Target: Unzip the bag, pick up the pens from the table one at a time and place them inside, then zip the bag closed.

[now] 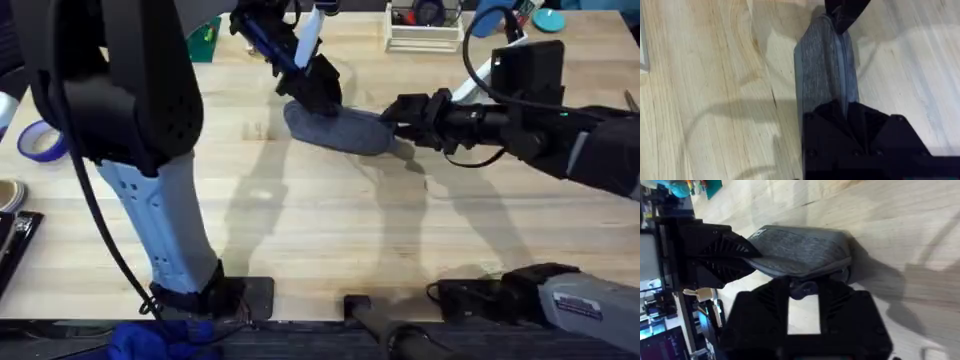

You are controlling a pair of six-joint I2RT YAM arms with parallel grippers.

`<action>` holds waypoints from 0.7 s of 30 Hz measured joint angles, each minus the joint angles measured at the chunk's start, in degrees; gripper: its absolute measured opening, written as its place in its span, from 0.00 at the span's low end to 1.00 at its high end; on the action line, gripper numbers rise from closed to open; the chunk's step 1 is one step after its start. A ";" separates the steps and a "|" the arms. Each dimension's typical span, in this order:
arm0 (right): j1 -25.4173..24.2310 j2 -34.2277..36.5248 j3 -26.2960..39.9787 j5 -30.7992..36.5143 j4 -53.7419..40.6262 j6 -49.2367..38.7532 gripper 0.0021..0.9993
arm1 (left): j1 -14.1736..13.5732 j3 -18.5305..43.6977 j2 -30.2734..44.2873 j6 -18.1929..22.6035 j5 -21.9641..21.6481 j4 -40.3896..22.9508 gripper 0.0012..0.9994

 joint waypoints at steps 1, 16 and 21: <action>-0.07 0.00 0.00 -0.18 -0.04 0.00 0.25 | 0.00 0.00 0.00 0.00 -0.04 0.02 0.04; -3.26 -0.02 0.00 -5.92 -1.09 0.09 0.03 | 0.00 0.00 0.00 -0.20 -0.50 0.44 0.04; -3.92 0.00 0.00 -6.60 -1.31 -0.23 0.03 | 0.00 0.00 0.00 -1.19 -0.51 1.06 0.04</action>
